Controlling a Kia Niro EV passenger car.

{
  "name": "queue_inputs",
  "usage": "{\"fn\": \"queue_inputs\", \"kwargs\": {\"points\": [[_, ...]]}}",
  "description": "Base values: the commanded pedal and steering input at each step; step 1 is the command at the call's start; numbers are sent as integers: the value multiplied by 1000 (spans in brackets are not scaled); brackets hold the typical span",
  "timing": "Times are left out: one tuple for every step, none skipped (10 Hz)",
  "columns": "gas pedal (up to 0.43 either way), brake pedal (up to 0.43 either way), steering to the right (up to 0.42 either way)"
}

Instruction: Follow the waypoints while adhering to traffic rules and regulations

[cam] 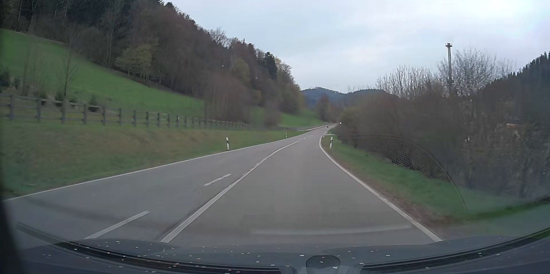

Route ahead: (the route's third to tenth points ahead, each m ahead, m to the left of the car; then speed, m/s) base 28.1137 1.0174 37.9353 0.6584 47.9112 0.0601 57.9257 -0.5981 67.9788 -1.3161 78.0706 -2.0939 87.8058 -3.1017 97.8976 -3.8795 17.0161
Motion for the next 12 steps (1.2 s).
{"fn": "queue_inputs", "kwargs": {"points": [[59,0,3],[59,0,3],[59,0,4],[59,0,6],[59,0,8],[59,0,8],[59,0,8],[59,0,8],[59,0,8],[59,0,8],[59,0,8],[59,0,8]]}}
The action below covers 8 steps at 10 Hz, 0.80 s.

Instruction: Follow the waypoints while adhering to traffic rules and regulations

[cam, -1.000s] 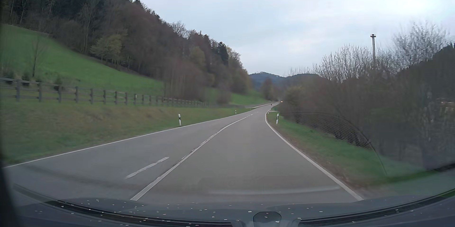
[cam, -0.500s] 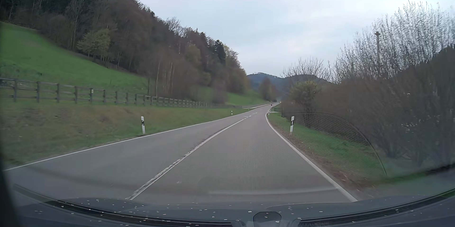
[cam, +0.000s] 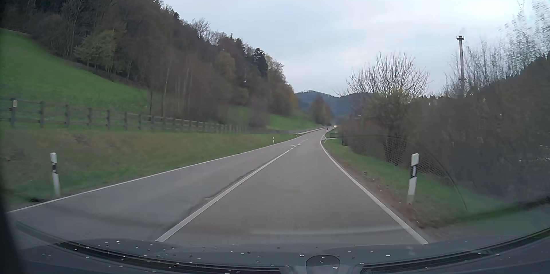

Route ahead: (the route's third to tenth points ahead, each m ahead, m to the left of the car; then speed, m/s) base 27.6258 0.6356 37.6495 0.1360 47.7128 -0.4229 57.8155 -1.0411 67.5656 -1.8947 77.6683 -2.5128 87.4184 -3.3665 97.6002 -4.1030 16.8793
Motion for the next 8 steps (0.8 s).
{"fn": "queue_inputs", "kwargs": {"points": [[59,0,8],[59,0,8],[59,0,8],[59,0,8],[59,0,8],[59,0,8],[67,0,8],[67,0,8]]}}
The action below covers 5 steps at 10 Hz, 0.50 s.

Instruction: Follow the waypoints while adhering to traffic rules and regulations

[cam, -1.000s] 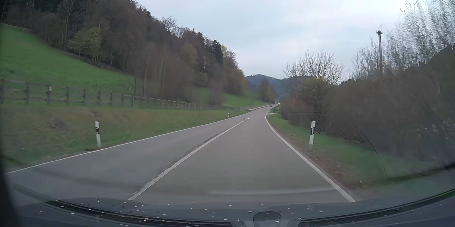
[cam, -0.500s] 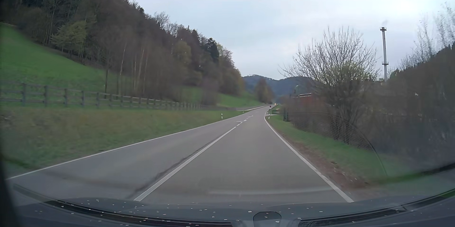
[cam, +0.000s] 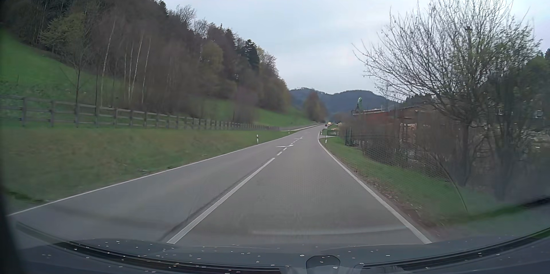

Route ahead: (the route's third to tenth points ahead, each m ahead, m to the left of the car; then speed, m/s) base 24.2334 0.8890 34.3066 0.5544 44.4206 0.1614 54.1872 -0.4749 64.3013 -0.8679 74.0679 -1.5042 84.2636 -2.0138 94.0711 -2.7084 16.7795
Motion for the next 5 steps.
{"fn": "queue_inputs", "kwargs": {"points": [[67,0,8],[67,0,8],[67,0,8],[79,0,8],[79,0,8]]}}
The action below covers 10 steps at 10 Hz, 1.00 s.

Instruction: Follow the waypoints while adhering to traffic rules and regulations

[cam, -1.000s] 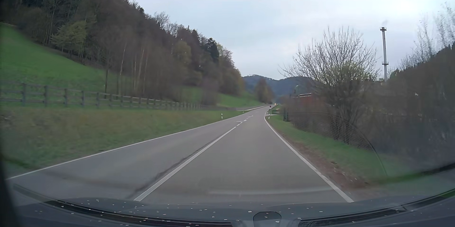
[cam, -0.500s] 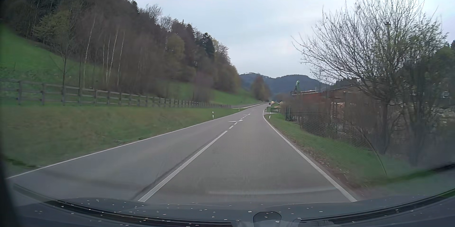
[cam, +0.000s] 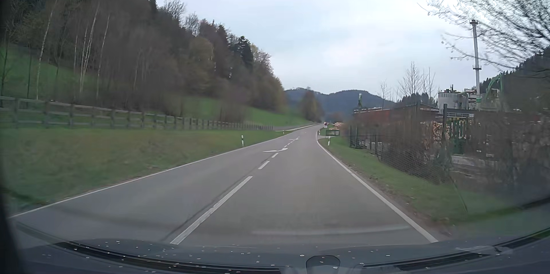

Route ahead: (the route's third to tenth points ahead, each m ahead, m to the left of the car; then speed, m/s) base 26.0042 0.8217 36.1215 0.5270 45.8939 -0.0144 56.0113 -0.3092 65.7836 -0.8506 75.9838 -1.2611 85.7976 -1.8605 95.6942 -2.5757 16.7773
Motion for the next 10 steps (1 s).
{"fn": "queue_inputs", "kwargs": {"points": [[79,0,8],[79,0,8],[79,0,8],[87,0,8],[87,0,7],[98,0,6],[98,0,6],[98,0,5],[98,0,4],[98,0,4]]}}
